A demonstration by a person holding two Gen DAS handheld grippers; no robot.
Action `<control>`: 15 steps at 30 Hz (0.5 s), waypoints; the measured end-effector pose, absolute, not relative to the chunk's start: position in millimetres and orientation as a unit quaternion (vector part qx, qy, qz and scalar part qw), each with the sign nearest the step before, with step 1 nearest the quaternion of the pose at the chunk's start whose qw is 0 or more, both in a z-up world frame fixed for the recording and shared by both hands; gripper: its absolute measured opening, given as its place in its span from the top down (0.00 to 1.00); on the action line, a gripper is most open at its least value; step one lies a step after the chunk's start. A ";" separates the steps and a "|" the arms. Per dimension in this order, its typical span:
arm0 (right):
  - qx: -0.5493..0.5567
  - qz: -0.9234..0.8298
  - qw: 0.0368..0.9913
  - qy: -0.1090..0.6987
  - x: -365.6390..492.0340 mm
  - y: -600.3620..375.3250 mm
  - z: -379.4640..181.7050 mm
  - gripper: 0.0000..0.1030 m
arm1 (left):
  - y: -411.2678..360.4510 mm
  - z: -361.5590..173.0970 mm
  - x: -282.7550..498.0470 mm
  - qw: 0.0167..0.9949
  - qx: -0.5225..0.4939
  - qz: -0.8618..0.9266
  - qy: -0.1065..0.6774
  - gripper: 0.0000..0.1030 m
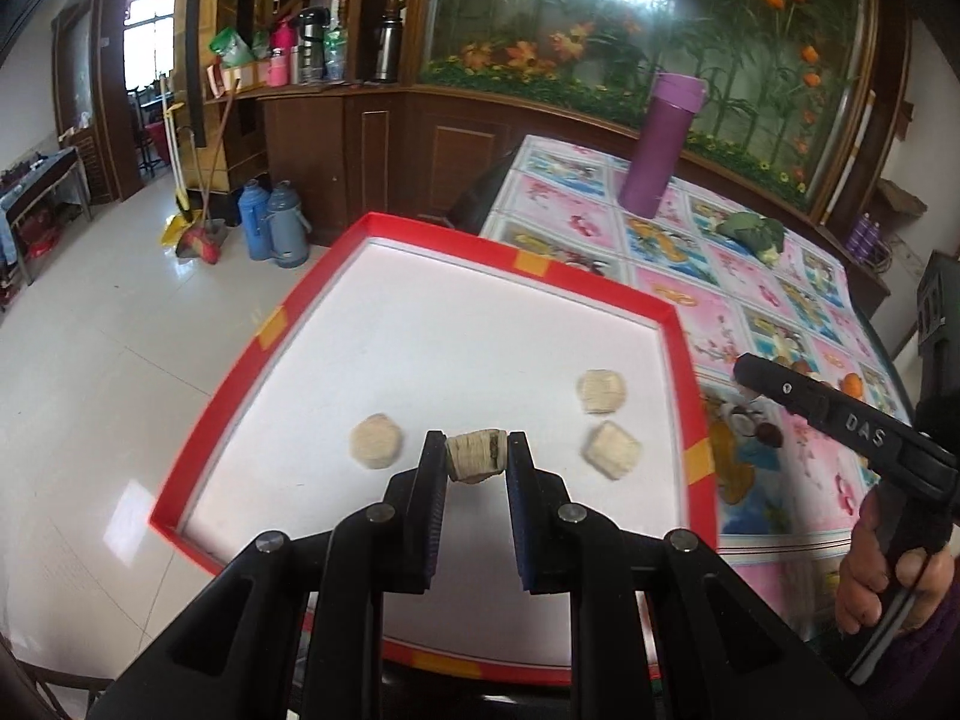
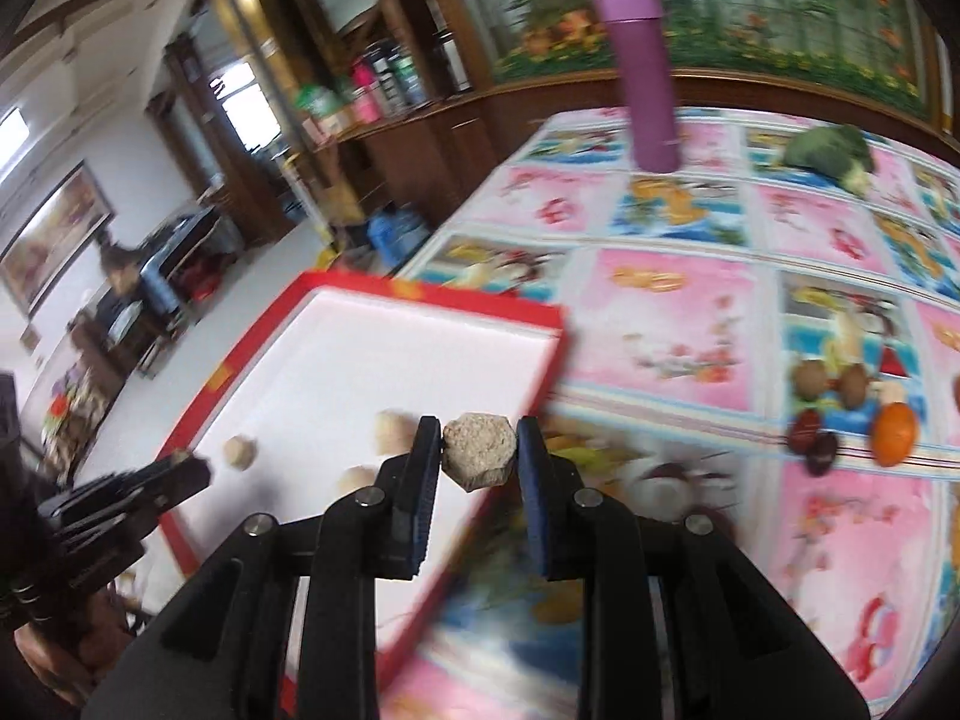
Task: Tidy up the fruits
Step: 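Carry both held pieces over the red-rimmed tray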
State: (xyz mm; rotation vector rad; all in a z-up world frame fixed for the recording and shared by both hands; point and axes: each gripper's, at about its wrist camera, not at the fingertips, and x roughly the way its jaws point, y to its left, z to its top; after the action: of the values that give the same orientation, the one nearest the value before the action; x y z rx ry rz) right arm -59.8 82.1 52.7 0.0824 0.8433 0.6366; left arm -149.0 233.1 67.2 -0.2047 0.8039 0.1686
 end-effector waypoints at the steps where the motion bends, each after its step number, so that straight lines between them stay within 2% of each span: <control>1: 0.030 0.313 0.858 0.406 -65.1 93.1 50.2 0.73 | 236.2 65.3 -149.1 0.911 -0.098 0.089 0.391 0.82; 15: -0.025 0.356 0.816 0.454 -108.5 144.4 19.4 0.73 | 239.2 47.2 -146.6 0.907 -0.048 0.124 0.401 0.82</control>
State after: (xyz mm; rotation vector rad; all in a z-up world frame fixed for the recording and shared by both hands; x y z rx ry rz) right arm -108.5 144.4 19.4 -0.0537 0.9685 0.7594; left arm -146.6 239.2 47.2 -0.0981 0.8269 0.2551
